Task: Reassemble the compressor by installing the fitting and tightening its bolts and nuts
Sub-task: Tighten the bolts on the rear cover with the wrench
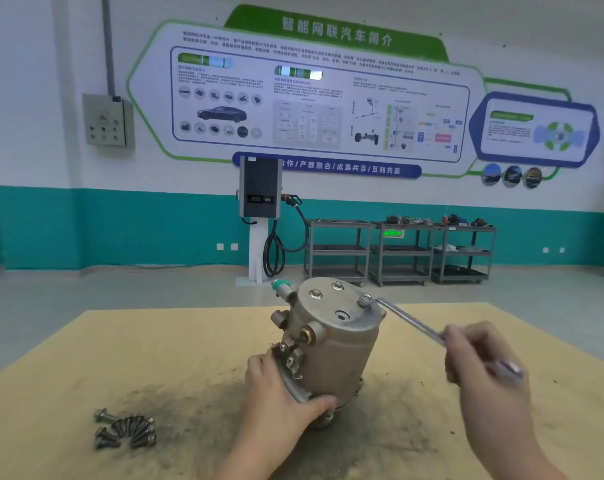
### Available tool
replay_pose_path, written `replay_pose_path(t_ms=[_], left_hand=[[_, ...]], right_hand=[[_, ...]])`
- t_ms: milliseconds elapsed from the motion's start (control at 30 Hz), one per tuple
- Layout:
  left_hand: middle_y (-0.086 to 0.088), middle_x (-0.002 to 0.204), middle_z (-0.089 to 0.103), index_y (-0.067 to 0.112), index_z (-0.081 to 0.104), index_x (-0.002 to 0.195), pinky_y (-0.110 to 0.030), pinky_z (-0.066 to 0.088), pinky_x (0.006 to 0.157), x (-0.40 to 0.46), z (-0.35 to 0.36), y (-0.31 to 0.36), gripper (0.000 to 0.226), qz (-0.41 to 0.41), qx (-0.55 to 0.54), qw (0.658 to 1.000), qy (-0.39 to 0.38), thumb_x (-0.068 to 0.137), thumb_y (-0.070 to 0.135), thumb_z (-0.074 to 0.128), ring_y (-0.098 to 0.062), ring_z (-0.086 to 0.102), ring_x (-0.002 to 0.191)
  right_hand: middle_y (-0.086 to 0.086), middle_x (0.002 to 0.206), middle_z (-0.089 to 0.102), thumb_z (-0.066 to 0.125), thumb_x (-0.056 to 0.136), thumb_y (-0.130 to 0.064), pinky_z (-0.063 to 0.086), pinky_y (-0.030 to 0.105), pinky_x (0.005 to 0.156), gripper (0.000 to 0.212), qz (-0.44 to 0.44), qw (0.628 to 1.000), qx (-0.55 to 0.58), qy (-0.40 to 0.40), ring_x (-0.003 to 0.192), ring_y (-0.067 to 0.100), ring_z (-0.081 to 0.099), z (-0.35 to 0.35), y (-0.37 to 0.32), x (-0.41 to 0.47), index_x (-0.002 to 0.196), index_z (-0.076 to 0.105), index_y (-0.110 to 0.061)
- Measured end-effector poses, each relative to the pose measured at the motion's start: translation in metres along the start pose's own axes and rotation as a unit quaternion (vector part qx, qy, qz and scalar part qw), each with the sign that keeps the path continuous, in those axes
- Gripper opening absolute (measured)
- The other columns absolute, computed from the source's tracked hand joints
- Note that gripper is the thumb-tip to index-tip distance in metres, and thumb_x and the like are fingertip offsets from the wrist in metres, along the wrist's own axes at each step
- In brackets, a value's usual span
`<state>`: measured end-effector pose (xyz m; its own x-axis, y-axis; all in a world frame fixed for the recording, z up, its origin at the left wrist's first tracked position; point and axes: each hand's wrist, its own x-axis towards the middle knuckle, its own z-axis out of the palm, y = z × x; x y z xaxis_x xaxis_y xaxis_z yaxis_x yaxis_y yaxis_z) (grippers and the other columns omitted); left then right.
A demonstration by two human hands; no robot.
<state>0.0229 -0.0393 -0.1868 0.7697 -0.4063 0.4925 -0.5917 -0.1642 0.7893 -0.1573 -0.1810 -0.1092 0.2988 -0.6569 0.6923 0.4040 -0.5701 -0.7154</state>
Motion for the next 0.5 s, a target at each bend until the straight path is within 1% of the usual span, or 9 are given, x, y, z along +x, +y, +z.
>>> replay_pose_path(t_ms=[33,67,133,167,233,300,367,433,500], left_hand=[[0.016,0.107,0.029,0.026,0.04,0.121,-0.026,0.038,0.096,-0.001,0.0,-0.001,0.097,0.003,0.0,1.0,0.011,0.039,0.052,0.084,-0.009,0.037,0.108],[0.016,0.106,0.028,0.026,0.04,0.12,-0.024,0.037,0.094,-0.003,0.001,-0.002,0.096,0.002,-0.001,1.0,0.021,0.039,0.051,0.084,-0.007,0.036,0.106],[0.014,0.106,0.031,0.026,0.042,0.116,-0.021,0.037,0.09,-0.002,0.001,-0.002,0.093,-0.004,-0.001,1.0,0.023,0.037,0.052,0.083,-0.008,0.037,0.105],[0.014,0.106,0.031,0.027,0.041,0.114,-0.02,0.038,0.09,0.0,0.0,-0.002,0.094,-0.009,0.002,1.0,0.016,0.034,0.055,0.08,-0.008,0.038,0.106],[0.018,0.104,0.027,0.029,0.037,0.111,-0.022,0.04,0.093,0.005,-0.003,-0.001,0.096,-0.025,0.016,1.0,-0.002,0.028,0.063,0.073,-0.009,0.038,0.107],[0.013,0.104,0.033,0.026,0.045,0.112,-0.026,0.045,0.092,0.01,-0.006,0.0,0.095,-0.021,0.043,0.999,-0.01,0.029,0.062,0.072,-0.009,0.041,0.106],[0.011,0.104,0.035,0.027,0.048,0.115,-0.025,0.045,0.091,0.012,-0.009,-0.002,0.094,-0.009,0.042,0.999,-0.022,0.031,0.06,0.074,-0.005,0.041,0.105],[0.015,0.106,0.03,0.03,0.041,0.116,-0.022,0.042,0.094,0.012,-0.013,-0.003,0.096,-0.012,0.016,0.999,-0.036,0.031,0.061,0.073,0.001,0.038,0.105],[0.016,0.107,0.029,0.036,0.036,0.109,-0.019,0.04,0.092,0.01,-0.018,-0.005,0.091,-0.019,-0.008,0.999,-0.05,0.03,0.06,0.075,0.003,0.04,0.106]], right_hand=[[-0.011,0.051,0.042,0.065,0.091,-0.02,0.03,0.014,0.044,0.035,-0.101,0.993,-0.053,-0.035,0.046,0.001,0.037,0.01,-0.013,-0.006,0.059,0.051,-0.018],[-0.014,0.052,0.039,0.065,0.088,-0.018,0.03,0.015,0.045,0.035,-0.199,0.971,-0.097,-0.091,0.047,0.001,0.036,0.021,-0.026,-0.007,0.057,0.049,-0.019],[-0.013,0.053,0.04,0.062,0.08,-0.021,0.032,0.022,0.041,0.03,-0.347,0.897,-0.19,-0.196,0.046,0.008,0.038,0.052,-0.048,-0.001,0.054,0.047,-0.016],[-0.01,0.051,0.043,0.061,0.079,-0.027,0.031,0.021,0.04,0.03,-0.373,0.858,-0.25,-0.251,0.045,0.012,0.04,0.07,-0.058,0.007,0.054,0.047,-0.019],[-0.008,0.053,0.051,0.06,0.082,-0.038,0.033,0.02,0.045,0.03,-0.317,0.799,-0.392,-0.328,0.05,0.015,0.048,0.111,-0.076,0.026,0.059,0.05,-0.022],[-0.003,0.059,0.056,0.062,0.081,-0.034,0.04,0.023,0.05,0.022,-0.199,0.782,-0.458,-0.373,0.058,0.017,0.054,0.15,-0.081,0.053,0.066,0.06,-0.018],[0.0,0.061,0.055,0.062,0.081,-0.024,0.04,0.023,0.049,0.015,-0.09,0.784,-0.469,-0.397,0.057,0.016,0.051,0.177,-0.073,0.088,0.072,0.064,-0.012],[0.0,0.064,0.048,0.056,0.089,-0.017,0.034,0.021,0.045,0.016,0.009,0.795,-0.465,-0.39,0.053,0.012,0.042,0.182,-0.054,0.125,0.076,0.057,-0.008],[0.001,0.064,0.046,0.053,0.092,-0.011,0.031,0.017,0.042,0.014,0.172,0.832,-0.366,-0.38,0.048,0.01,0.037,0.157,-0.03,0.155,0.08,0.054,-0.006]])
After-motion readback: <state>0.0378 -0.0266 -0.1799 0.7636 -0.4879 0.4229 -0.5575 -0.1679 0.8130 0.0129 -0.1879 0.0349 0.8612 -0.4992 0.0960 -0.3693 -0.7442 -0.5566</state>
